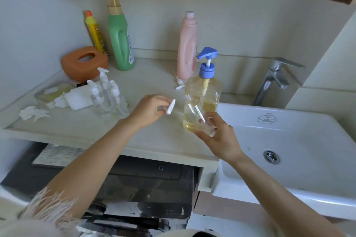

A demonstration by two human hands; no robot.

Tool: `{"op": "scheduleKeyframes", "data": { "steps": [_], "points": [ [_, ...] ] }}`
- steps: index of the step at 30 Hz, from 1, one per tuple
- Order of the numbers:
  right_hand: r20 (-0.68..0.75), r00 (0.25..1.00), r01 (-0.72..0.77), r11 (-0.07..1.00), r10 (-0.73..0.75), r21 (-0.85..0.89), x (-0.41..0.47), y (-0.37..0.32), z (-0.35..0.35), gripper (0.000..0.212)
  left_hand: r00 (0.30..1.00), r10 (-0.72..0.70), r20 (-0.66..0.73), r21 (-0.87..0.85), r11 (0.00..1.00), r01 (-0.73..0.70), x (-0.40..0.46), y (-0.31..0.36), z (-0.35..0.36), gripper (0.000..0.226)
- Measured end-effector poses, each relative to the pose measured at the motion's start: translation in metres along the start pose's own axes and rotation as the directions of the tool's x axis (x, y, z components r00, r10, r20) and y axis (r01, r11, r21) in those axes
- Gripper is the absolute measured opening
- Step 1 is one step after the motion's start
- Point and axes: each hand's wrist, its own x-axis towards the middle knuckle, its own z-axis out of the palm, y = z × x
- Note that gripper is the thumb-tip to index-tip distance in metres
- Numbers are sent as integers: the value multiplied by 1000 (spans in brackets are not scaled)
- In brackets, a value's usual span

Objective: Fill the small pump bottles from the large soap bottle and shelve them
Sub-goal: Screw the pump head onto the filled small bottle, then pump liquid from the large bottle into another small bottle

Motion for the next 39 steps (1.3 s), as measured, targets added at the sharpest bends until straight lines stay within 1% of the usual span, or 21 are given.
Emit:
{"op": "scheduleKeyframes", "data": {
  "steps": [5,9,10,11,12,13,14,15,17,19,21,22,24,26,27,28,29,31,33,35,39],
  "points": [
    [23,999,-42,966,37,254,4,-6,-4,44,975,-106,194,57,994,96,-18,-27,31,21],
    [74,996,-73,909,46,410,6,-11,3,41,953,-170,252,139,981,138,-22,-28,35,43],
    [82,995,-80,901,50,427,7,-13,4,41,961,-181,208,90,982,165,-18,-22,33,43],
    [86,995,-79,892,45,444,9,-15,5,39,967,-213,143,-56,973,223,-13,-10,26,38],
    [89,995,-74,884,36,462,11,-18,5,36,959,-265,100,-273,920,282,-7,5,17,31],
    [89,996,-64,879,24,473,14,-23,5,33,949,-296,108,-474,824,311,0,20,6,26],
    [85,996,-52,879,13,474,16,-27,4,32,948,-286,138,-609,730,309,5,35,-3,25],
    [77,997,-33,885,-3,464,20,-31,4,30,956,-242,166,-666,687,290,10,47,-12,26],
    [74,996,8,898,-45,440,25,-41,3,27,968,-167,188,-665,703,251,15,63,-22,30],
    [98,992,29,904,-77,426,28,-52,3,24,975,-194,112,-621,752,221,19,70,-25,35],
    [106,991,35,924,-82,381,31,-60,-3,27,974,-225,32,-646,738,192,22,72,-26,32],
    [57,994,65,943,-88,326,33,-62,-9,28,971,-238,0,-667,723,177,24,73,-26,30],
    [-221,963,194,963,-152,186,38,-67,-28,20,957,-282,-63,-618,764,184,25,70,-24,33],
    [-508,812,372,925,-286,74,47,-74,-53,13,949,-309,-67,-532,815,228,25,65,-21,46],
    [-567,747,434,901,-348,18,54,-78,-64,15,951,-305,-48,-519,821,237,24,63,-19,54],
    [-568,713,470,882,-411,-49,63,-81,-73,18,955,-295,-29,-521,820,238,24,63,-17,60],
    [-525,709,486,865,-471,-120,73,-83,-79,22,960,-281,-17,-531,816,230,24,63,-16,65],
    [-390,744,508,838,-543,-200,88,-84,-82,26,968,-251,-19,-563,803,197,26,67,-16,66],
    [-307,758,537,818,-576,-207,96,-81,-79,23,971,-239,-32,-583,793,176,30,72,-20,62],
    [-300,748,560,806,-592,-193,100,-77,-75,20,971,-234,-54,-600,785,156,34,75,-25,57],
    [-387,708,583,798,-590,-150,103,-73,-65,19,972,-222,-82,-656,746,115,35,82,-30,36]
  ]
}}
